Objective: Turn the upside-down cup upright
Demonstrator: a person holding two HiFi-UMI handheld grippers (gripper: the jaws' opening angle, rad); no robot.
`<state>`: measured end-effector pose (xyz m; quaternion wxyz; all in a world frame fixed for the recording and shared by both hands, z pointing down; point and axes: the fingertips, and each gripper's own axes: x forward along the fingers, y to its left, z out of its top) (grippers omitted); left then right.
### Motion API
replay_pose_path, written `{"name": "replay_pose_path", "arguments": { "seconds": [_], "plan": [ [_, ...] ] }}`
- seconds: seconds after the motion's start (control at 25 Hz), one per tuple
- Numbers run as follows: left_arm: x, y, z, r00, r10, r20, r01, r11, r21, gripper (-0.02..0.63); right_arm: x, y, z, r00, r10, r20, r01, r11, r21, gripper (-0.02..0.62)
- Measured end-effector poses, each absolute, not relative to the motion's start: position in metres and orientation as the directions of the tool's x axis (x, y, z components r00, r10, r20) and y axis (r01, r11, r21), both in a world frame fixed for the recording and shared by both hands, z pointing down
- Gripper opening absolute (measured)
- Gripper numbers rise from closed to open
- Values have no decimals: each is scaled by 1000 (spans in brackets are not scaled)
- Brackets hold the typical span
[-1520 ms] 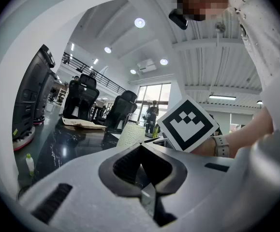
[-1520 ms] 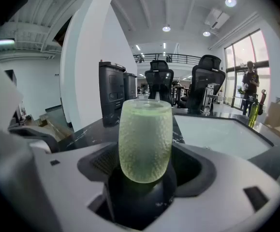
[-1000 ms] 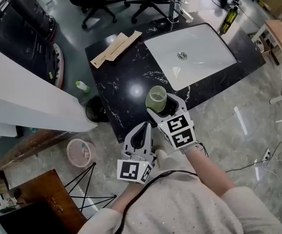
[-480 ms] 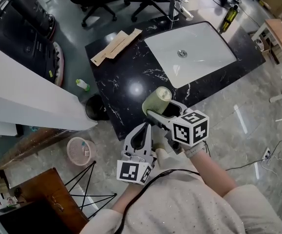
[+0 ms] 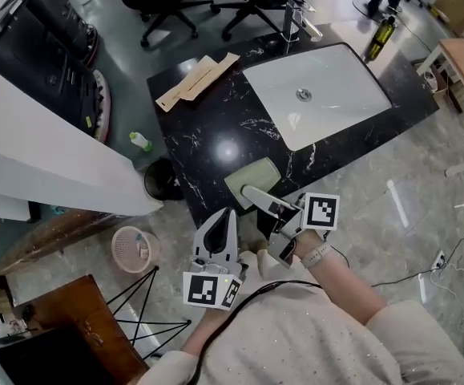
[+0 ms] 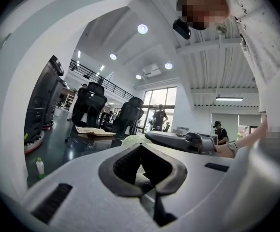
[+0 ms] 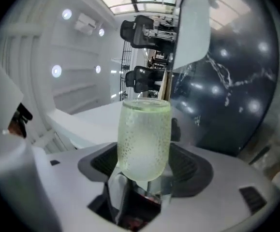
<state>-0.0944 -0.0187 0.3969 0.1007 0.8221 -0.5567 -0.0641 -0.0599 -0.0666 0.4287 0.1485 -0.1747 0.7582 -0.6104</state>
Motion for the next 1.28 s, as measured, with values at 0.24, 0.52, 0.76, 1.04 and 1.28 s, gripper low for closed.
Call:
{"name": "replay_pose_path", "arguments": {
  "seconds": [0.24,0.52,0.76,1.04,1.28],
  "plan": [
    [-101,-15,391,359,-933,3,-910,-349,225,6,-62,-63,418,-838,-490,-241,279,-6,-960,327],
    [-104,-12,388,357,-934,11,-915,-348,206,6,-60,-63,412,-689,-551,-471,631,-136,-764,327],
    [-103,-9,389,353,-935,28,-919,-340,199,6,-50,-65,412,-558,-594,-579,788,-162,-594,327],
    [-96,-8,388,365,-931,33,-917,-353,186,6,-39,-71,414,-410,-647,-643,895,-151,-419,327],
    [-95,-9,388,361,-931,44,-920,-348,179,6,-34,-69,425,-362,-668,-650,926,-177,-334,327]
  ]
}}
